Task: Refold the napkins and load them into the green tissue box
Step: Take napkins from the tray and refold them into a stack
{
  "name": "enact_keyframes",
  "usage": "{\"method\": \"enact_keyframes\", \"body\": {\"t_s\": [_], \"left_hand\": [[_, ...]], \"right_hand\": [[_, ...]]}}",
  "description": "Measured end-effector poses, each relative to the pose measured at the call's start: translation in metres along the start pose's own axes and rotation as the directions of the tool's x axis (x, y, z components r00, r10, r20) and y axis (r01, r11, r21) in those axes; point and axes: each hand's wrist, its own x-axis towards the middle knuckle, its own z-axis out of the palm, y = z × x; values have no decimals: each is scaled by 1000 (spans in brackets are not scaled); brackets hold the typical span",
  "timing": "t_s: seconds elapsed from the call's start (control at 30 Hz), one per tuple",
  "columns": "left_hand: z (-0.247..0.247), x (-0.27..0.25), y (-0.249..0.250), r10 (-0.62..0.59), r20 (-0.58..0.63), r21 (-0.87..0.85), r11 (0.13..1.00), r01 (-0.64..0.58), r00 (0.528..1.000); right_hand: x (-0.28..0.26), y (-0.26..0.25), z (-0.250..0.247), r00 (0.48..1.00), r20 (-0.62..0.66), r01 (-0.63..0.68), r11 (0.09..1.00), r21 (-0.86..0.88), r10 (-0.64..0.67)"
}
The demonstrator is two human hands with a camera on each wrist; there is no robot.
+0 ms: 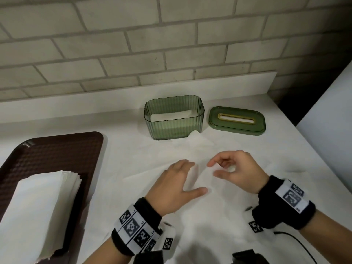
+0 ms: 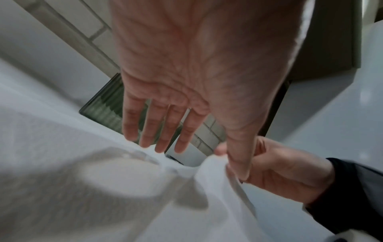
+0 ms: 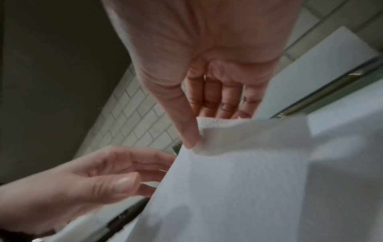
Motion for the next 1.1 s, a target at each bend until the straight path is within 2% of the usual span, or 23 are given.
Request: {"method": "enact_keyframes", "body": {"t_s": [0.1,0.17,0.27,0.37,0.47,0.53,0.6,0.67,0.73,0.8,0.87,0.97,1.03,1.1], "left_hand": [[-8,0,6,45,-67,-29,998,-47,997],[-15,-2,6,77,-190,-102,990,-98,979],[-30,-9,-4,-29,-390,-203,978,-55,920],[-49,-24,-21,-168,-518,-293,956,10,839],[-59,-47,-46,-340,-577,-478,878,31,742],[-59,-62,-62,-423,-573,-569,821,31,702],[-54,-72,-70,-523,-514,-683,729,44,680],[-44,-79,-72,-605,-440,-763,642,79,664],[-33,-83,-70,-635,-366,-821,565,86,680],[-25,-86,-69,-610,-326,-856,515,49,722],[-21,-85,-71,-552,-323,-844,535,29,769],[-23,-78,-68,-434,-352,-760,650,17,829],[-24,-72,-64,-385,-382,-711,703,-1,840],[-26,-66,-61,-378,-395,-723,690,-30,837]], "right_hand": [[6,-25,-3,990,-32,142,980,140,-139],[12,-40,-6,975,-77,220,944,247,-207],[26,-48,-11,967,-158,241,925,294,-201],[38,-36,-12,972,-198,157,978,134,-129],[46,-14,-8,993,-91,60,987,-149,-74],[46,-2,-2,999,35,-5,950,-311,16],[42,5,6,981,150,-55,921,-387,121],[39,8,15,960,223,-56,892,-448,172],[39,8,22,954,246,-19,854,-520,171],[40,6,25,952,254,1,828,-560,171],[41,5,25,950,260,6,826,-563,171],[40,4,24,947,286,22,856,-517,148],[39,-3,19,943,310,23,902,-431,124],[37,-19,10,948,313,52,944,-326,56]]}}
